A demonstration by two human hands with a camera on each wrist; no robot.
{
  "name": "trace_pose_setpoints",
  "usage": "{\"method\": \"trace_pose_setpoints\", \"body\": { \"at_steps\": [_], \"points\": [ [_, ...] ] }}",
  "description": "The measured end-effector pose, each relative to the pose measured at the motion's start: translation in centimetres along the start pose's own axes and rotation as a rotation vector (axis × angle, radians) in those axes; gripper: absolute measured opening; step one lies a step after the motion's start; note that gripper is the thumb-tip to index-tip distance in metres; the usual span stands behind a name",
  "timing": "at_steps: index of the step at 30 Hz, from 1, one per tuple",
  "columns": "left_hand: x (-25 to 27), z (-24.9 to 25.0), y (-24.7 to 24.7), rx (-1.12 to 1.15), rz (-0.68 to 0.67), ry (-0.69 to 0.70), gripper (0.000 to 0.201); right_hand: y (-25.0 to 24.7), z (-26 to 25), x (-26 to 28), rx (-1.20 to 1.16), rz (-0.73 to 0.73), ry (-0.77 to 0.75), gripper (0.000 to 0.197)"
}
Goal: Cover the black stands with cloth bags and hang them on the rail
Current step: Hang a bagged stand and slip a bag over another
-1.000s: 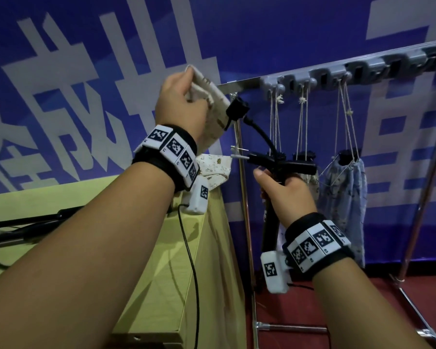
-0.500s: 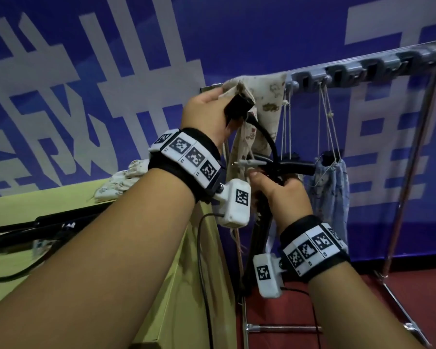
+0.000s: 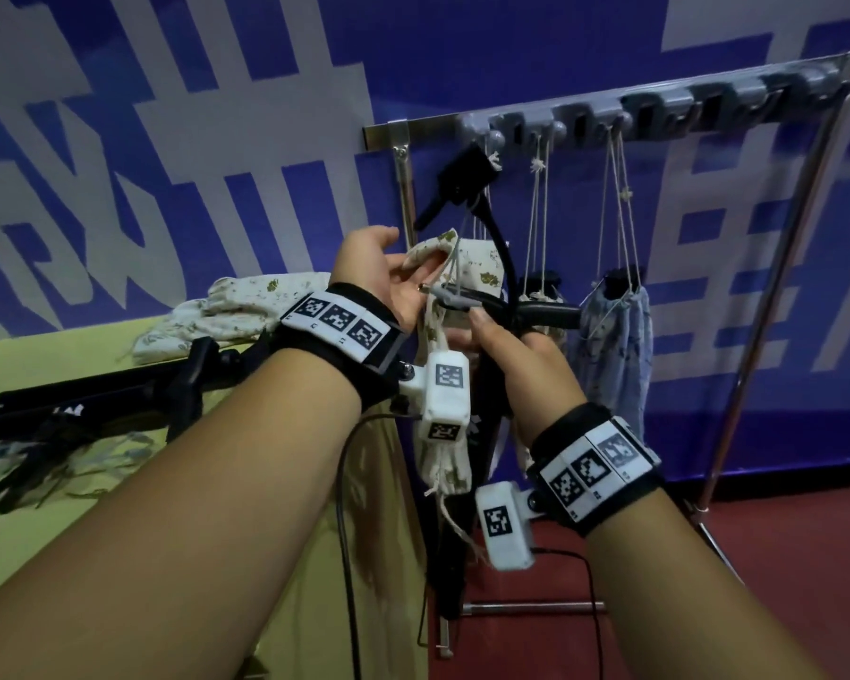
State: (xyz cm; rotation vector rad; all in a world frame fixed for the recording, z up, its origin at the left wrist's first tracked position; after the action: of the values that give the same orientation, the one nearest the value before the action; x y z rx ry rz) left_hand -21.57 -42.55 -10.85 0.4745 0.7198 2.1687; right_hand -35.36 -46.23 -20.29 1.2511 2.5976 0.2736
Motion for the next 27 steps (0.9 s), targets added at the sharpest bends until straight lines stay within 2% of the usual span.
{"method": "trace_pose_setpoints", "body": {
  "at_steps": [3,6,7,10,11,12,14,17,20,23,27],
  "points": [
    [-0.9,-1.0,-1.1,0.080,0.019,-0.023,0.022,0.1,0.5,0.0,-0.024,0.003,0.029,0.067],
    [-1.2,-2.3,-1.9,0.081,0.006,-0.142,0.035,0.2,1.2,-0.2,-0.017,-0.019,0.044,0.063],
    [-1.3,-2.6,-2.2,0.023,0.007,-0.167,0.040,0.4,1.4,-0.3,-0.013,-0.025,0.046,0.066],
    [-1.5,-2.8,-3.2,-0.152,0.017,-0.211,0.046,0.6,1.9,-0.9,0.046,0.005,0.037,0.092],
    [-1.4,-2.7,-3.3,-0.188,0.008,-0.199,0.047,0.6,1.9,-1.0,0.049,0.011,0.025,0.094],
    [-1.0,-2.8,-3.3,-0.214,-0.008,-0.181,0.047,0.5,2.0,-1.1,0.043,0.018,0.017,0.092],
    [-0.7,-2.4,-3.6,-0.323,0.044,-0.125,0.039,0.1,2.0,-1.2,0.038,0.047,0.011,0.084],
    [-1.3,-2.9,-4.0,-0.751,0.055,-0.052,0.027,0.0,1.8,-1.2,0.018,0.055,0.003,0.067],
    [-1.9,-4.0,-4.9,-0.862,0.026,-0.134,0.025,-0.1,1.7,-1.1,-0.042,0.061,0.014,0.050],
    [-1.4,-4.8,-4.7,-0.985,-0.057,-0.229,0.024,-0.2,2.1,-1.2,-0.104,0.056,0.020,0.050],
    [0.9,-6.8,-5.4,-1.150,-0.208,-0.534,0.012,-0.2,2.4,-1.5,-0.116,0.021,0.034,0.056]
  ]
}}
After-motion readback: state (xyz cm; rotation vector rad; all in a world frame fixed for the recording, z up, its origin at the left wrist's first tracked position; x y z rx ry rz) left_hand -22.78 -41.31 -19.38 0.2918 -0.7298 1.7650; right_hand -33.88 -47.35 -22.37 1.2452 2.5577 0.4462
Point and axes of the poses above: each hand's wrist, its own x-axis away from the middle knuckle, its own y-axis out of the palm, z = x × y, the point moved 6 cm from there along -x, towards the middle knuckle
